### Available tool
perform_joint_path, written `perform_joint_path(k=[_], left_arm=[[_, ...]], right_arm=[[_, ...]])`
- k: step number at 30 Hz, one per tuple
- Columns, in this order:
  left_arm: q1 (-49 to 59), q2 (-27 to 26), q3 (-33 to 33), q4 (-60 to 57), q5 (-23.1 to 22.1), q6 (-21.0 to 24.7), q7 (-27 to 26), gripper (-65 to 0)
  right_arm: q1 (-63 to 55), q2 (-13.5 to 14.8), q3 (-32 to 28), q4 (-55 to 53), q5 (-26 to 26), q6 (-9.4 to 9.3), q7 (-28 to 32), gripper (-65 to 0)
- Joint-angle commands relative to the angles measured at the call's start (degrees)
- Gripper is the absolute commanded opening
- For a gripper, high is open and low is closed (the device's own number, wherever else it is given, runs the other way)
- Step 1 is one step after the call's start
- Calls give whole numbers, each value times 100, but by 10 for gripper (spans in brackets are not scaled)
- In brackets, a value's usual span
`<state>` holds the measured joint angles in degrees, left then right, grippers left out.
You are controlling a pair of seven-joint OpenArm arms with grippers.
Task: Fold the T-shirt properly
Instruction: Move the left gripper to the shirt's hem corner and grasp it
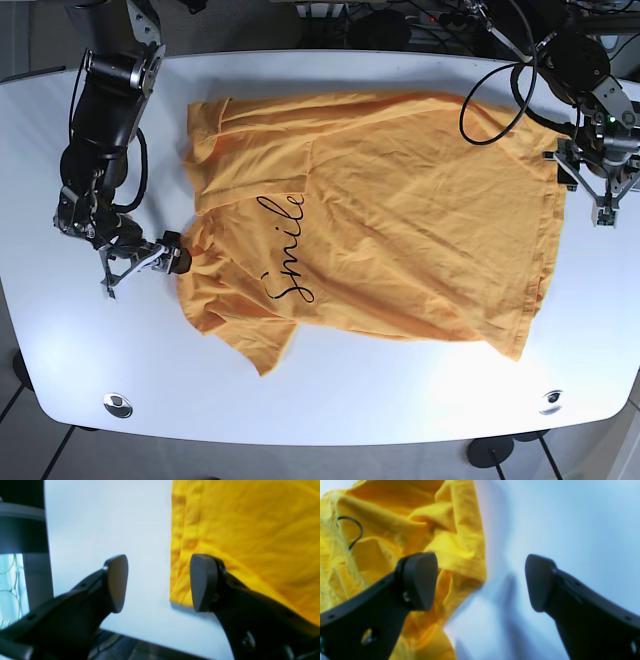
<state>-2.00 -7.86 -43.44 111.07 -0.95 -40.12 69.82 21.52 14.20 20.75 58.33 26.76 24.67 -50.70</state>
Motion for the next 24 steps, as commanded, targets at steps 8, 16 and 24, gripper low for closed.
perform_joint_path(k=[8,16,24], left_arm=[[-1466,-361,955,-2144,3,2777,-1993,-150],[-3145,-1118,1289,-6540,-32,3225,-3831,-51],[-3646,-1540,1289,-8342,-41,1889,-4253,-51]], right_arm=[[420,-334,4,-940,27,35,810,-449],[420,-308,4,-914,36,26,810,-629],[402,-334,4,-914,71,35,810,-629]])
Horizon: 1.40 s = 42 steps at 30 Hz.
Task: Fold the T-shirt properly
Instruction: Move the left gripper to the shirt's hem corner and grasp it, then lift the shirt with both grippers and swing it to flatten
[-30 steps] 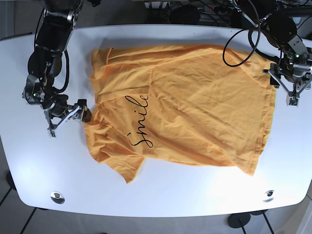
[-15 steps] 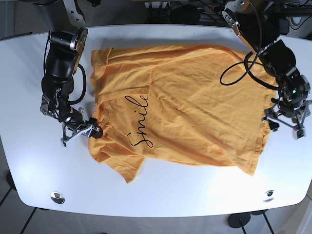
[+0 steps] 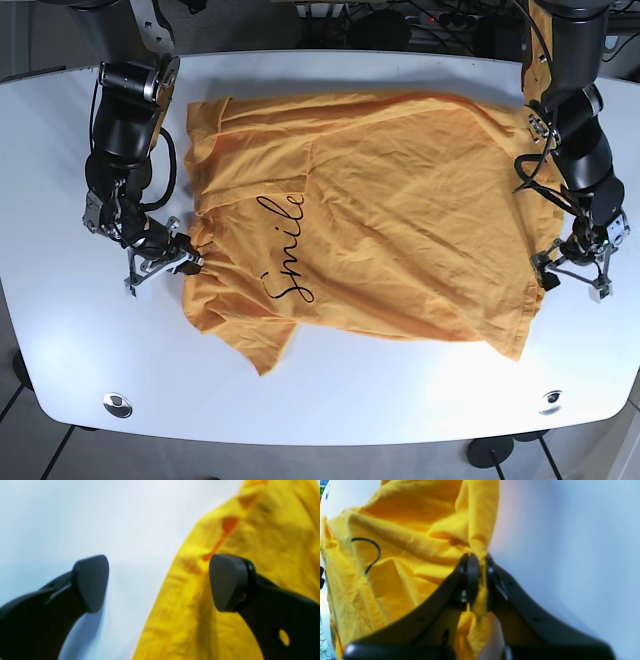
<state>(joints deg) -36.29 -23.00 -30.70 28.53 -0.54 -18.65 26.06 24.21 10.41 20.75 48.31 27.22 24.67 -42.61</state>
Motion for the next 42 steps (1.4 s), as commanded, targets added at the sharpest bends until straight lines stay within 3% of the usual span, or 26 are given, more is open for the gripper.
perform_joint_path(k=[1,5,9,10,12,15,19,22,25,30,35,42], left_arm=[[-270,-25,15,-220,-74,-469,132,-51],[-463,63,586,-590,-83,-1154,132,-53],[-533,283,806,-563,-83,-1181,106,-57],[-542,292,806,-563,-83,-1181,88,-83],[-630,300,832,-581,-74,-1102,-79,-171],[-612,292,841,-607,-39,-416,-589,-344],[-463,256,850,-563,-39,-258,-747,-640],[-314,283,824,96,-56,-697,-554,-649],[117,450,797,1573,-83,-1022,273,-649],[416,775,832,3595,-74,-1066,1029,-649],[-551,1021,850,3894,-65,-1066,1583,-649],[-2678,1039,1175,3586,-74,-1040,1820,-649]], right_arm=[[133,35,13,87,34,35,2,-629],[133,35,13,87,34,35,2,-629],[133,35,13,87,34,35,2,-629],[124,35,13,87,34,35,2,-629],[116,44,13,87,34,35,2,-629],[107,44,21,87,34,35,2,-629],[98,35,21,131,34,43,2,-633],[-78,-123,13,667,25,43,-25,-633],[-368,-140,13,1397,25,35,-148,-634],[-166,-17,-5,1933,-10,35,-368,-634],[828,537,-559,1898,34,35,-499,-634],[3193,871,-1148,1881,43,35,-825,-633]])
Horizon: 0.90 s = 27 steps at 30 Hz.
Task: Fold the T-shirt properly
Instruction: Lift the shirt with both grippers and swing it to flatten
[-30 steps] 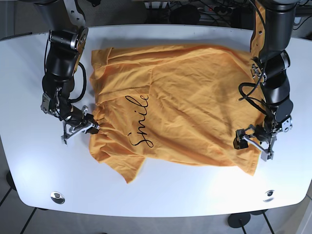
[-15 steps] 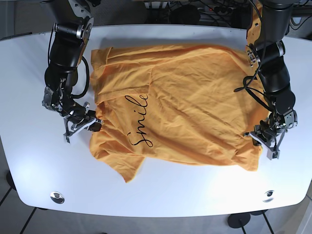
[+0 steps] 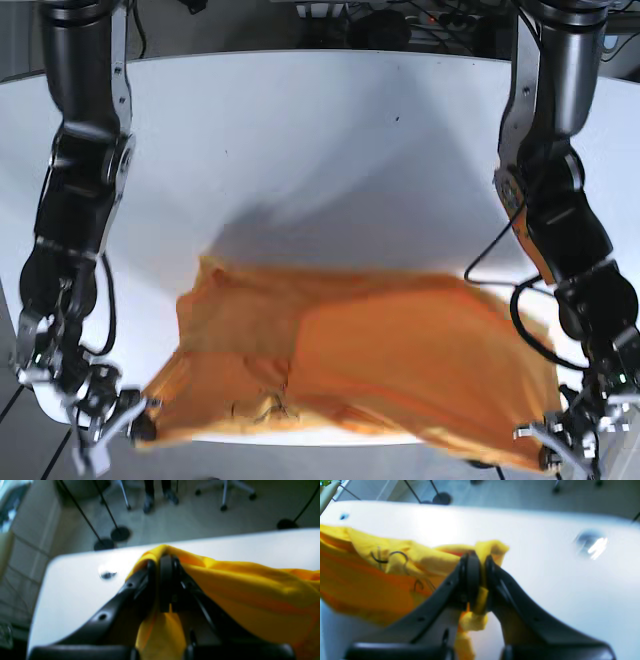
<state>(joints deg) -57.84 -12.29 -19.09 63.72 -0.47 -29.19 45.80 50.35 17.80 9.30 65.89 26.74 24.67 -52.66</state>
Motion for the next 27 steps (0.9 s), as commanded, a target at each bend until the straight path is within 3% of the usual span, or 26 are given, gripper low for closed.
perform_joint_path(k=[1,5,10,14,20,27], left_arm=[[-787,-41,23,67,-80,22,-154,-649],[-1716,-76,15,-126,-80,-4,-154,-649],[-1490,-225,-3,-100,-89,-30,-154,-649],[48,-234,-478,559,-89,-576,-163,-649],[2888,-234,-1023,1711,-89,-954,-189,-649],[4795,12,-1937,2274,-89,-1081,-189,-650]], right_arm=[[930,167,-38,123,91,35,119,-633],[2266,290,-231,-132,91,35,-224,-633],[2178,334,-161,290,91,35,-681,-633],[455,325,622,1372,451,35,-1147,-633],[-2683,281,1457,2128,1049,35,-1103,-633],[-5039,325,1571,2145,2007,35,-742,-633]])
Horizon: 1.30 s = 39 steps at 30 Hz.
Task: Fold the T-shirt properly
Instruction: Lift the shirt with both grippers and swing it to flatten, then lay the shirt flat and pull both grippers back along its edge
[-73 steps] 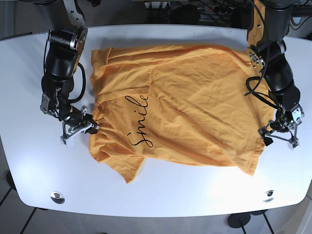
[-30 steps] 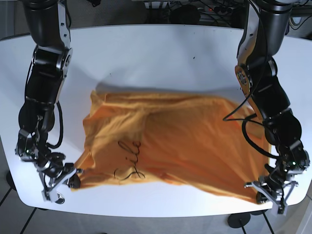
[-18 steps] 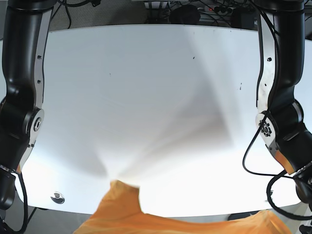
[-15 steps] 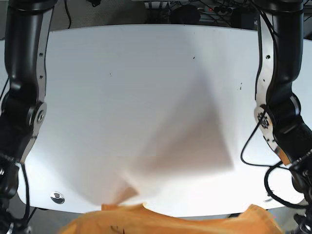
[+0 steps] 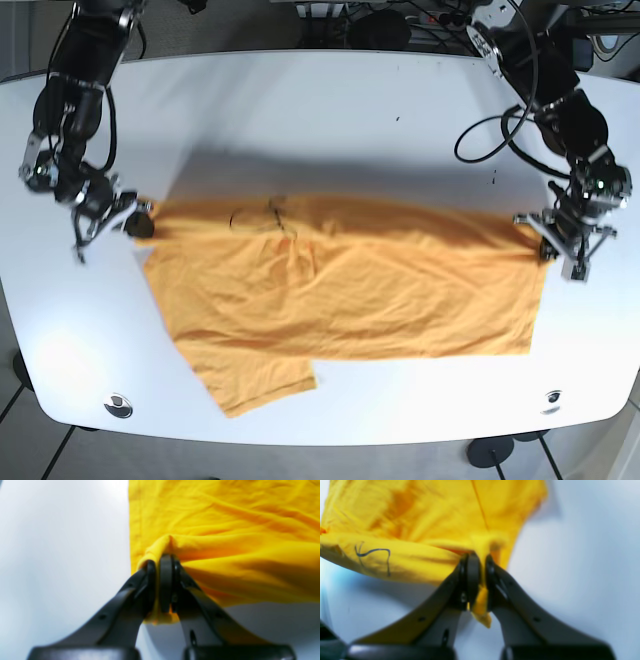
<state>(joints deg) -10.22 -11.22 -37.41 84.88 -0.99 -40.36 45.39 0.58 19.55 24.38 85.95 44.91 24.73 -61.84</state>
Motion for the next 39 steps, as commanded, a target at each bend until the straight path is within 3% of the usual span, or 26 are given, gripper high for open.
perform_joint_path(k=[1,5,9,16,18,21,23,24,25,28,32,34,37,38,39], left_arm=[[182,-95,-184,158,-37,36,-147,-650],[675,-104,-598,220,-37,36,-147,-650],[1228,-104,-659,870,-37,36,-139,-650],[2160,-113,-677,1450,-37,36,-130,-629],[2345,-113,-677,1485,-37,36,-130,-522],[2538,-104,-993,1442,-37,36,-121,-300],[2670,-104,-1134,1442,-46,36,-121,-210],[2793,-130,-1160,1485,-169,36,-121,-206],[2916,-148,-1195,1547,-406,36,-121,-206],[3497,-385,-1732,2031,-1777,36,-59,-206],[3576,-561,-1714,2347,-2718,36,468,-206],[3215,-552,-1424,2356,-2692,36,494,-212],[3004,-526,-747,2321,-2261,36,494,-301],[2995,-447,-580,2321,-2129,36,494,-342],[2995,-403,-448,2321,-1883,36,486,-403]], right_arm=[[-256,159,72,139,331,28,176,-633],[-994,168,72,499,692,28,176,-631],[-1566,106,72,1282,718,2,176,-631],[-2163,115,63,1378,718,2,158,-629],[-2339,133,63,1378,718,-7,158,-590],[-2621,142,72,1387,718,10,167,-387],[-2832,150,124,1607,718,28,176,-263],[-3034,98,309,1897,718,28,176,-203],[-3148,89,397,2161,718,28,176,-184],[-3271,-96,617,2882,718,28,176,-184],[-3051,-105,599,2890,718,28,176,-184],[-2911,-105,344,2882,718,28,167,-184],[-2840,-113,-43,2882,692,-7,167,-200],[-2849,-157,-104,2882,692,-16,167,-236],[-2876,-280,-104,2864,683,-16,167,-314]])
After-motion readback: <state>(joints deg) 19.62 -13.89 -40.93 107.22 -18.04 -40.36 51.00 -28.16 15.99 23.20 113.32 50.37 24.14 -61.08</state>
